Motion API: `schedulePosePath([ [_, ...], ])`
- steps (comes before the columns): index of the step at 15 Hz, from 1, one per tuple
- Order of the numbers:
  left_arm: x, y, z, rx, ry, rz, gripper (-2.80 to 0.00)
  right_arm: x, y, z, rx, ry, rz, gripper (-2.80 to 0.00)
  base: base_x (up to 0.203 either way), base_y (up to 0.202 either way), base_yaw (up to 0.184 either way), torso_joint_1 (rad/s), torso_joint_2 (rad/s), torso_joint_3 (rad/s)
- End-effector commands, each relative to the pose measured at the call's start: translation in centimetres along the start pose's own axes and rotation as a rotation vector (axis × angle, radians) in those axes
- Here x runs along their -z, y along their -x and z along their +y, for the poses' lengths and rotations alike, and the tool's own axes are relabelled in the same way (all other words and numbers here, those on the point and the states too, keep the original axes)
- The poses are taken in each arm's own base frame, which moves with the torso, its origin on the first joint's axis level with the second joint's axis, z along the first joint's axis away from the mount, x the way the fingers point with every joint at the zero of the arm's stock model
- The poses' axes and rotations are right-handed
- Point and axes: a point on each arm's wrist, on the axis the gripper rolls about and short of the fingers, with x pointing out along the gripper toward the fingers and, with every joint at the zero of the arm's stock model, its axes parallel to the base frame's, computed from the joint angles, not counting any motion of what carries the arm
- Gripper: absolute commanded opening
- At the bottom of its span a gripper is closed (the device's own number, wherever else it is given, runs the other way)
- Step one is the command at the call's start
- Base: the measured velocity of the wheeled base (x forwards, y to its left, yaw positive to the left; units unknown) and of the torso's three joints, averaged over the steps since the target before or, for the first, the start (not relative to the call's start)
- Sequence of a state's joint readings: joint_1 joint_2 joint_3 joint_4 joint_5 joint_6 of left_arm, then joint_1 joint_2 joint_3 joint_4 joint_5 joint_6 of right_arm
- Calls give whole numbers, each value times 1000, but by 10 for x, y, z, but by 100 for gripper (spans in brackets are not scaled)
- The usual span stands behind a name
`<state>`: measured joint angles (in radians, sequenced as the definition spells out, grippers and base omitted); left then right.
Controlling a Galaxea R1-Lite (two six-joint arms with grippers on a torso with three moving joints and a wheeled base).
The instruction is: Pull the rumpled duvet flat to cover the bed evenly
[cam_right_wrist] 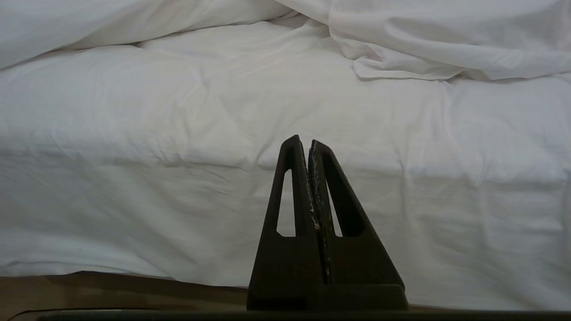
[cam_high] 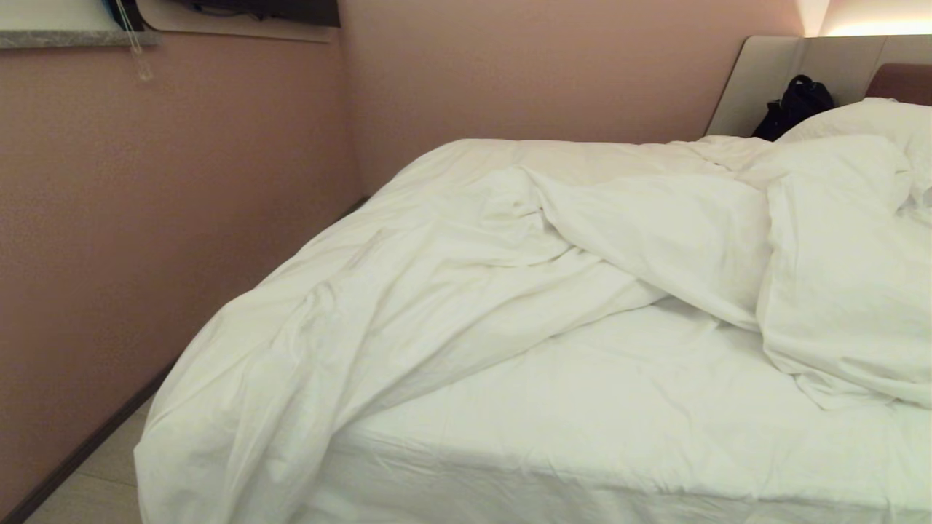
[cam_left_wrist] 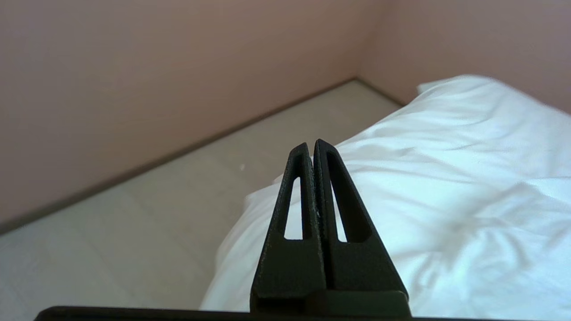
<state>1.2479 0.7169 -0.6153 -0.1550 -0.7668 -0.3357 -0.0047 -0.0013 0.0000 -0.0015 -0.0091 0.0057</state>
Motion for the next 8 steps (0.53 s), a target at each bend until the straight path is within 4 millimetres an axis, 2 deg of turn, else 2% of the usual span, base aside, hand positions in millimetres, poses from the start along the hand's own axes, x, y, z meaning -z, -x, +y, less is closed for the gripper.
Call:
schedulePosePath([
  [1,5,25,-24,41,-49,-84,-280,0,0,0,0,0,1,-280,0,0,0,0,0,0],
  [5,10,41,-39,98,-57,-121,-280,0,0,0,0,0,1,-280,0,0,0,0,0,0],
  [8,10,44,-39,265,-19,-67,-280,0,0,0,0,0,1,-280,0,0,0,0,0,0],
])
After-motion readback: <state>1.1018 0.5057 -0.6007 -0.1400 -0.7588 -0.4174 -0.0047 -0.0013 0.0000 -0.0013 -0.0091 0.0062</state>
